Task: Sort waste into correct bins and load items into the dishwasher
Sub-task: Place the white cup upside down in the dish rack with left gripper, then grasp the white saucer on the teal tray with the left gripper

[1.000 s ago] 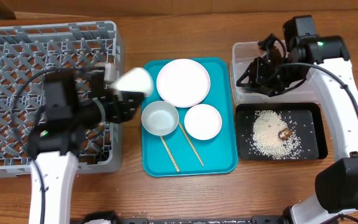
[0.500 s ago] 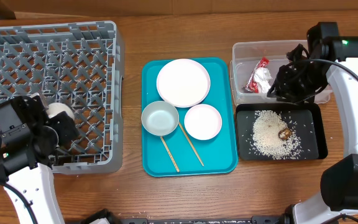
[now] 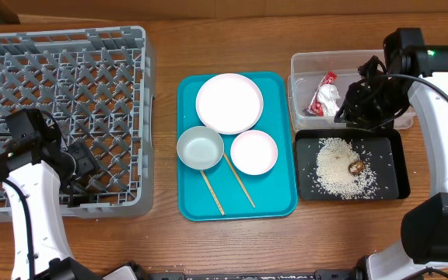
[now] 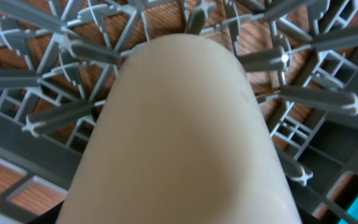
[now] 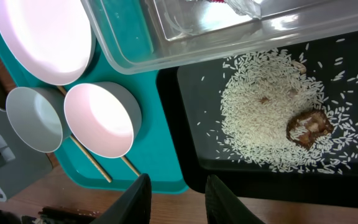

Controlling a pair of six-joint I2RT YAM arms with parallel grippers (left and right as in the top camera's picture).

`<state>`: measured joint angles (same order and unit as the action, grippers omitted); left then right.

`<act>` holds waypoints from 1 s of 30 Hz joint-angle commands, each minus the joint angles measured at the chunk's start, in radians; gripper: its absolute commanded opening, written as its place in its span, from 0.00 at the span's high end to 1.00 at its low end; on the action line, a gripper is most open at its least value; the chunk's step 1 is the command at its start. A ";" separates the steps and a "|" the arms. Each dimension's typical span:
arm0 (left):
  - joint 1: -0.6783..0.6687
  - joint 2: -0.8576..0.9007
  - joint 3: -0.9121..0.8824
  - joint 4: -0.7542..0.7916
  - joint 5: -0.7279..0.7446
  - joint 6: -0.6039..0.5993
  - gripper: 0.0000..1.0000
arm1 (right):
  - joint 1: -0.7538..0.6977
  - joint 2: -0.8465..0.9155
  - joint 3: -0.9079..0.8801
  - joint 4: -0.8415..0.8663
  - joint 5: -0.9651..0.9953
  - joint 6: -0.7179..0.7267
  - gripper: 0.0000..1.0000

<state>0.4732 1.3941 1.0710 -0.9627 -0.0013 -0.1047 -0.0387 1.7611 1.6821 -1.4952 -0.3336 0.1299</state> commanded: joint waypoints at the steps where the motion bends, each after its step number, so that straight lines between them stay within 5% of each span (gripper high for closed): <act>1: 0.005 0.043 0.010 0.022 -0.017 -0.016 0.59 | 0.001 -0.020 0.006 0.000 0.004 -0.008 0.69; 3: 0.005 0.053 0.010 0.030 -0.017 -0.016 0.57 | 0.001 -0.020 0.006 0.000 0.004 -0.008 0.69; 7: 0.005 0.055 0.010 0.028 -0.016 -0.015 0.25 | 0.001 -0.020 0.006 -0.003 0.004 -0.008 0.69; 13: 0.004 0.054 0.029 0.005 0.052 -0.014 0.22 | 0.001 -0.020 0.006 -0.008 0.004 -0.008 0.69; 18: -0.045 -0.001 0.080 -0.015 0.293 0.021 0.19 | -0.003 -0.020 0.006 -0.038 0.142 0.015 0.69; 23: -0.304 -0.069 0.083 0.047 0.414 0.057 0.20 | -0.052 -0.020 0.006 -0.044 0.202 0.056 0.69; 28: -0.609 -0.030 0.083 0.112 0.288 0.056 0.20 | -0.121 -0.020 0.006 -0.046 0.141 0.056 0.33; 30: -0.716 0.001 0.083 0.138 0.227 0.056 0.20 | -0.159 -0.020 0.006 -0.049 0.092 0.056 0.31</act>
<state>-0.1219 1.3529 1.1366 -0.8478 0.3180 -0.0700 -0.1577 1.7611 1.6817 -1.5444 -0.1852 0.1829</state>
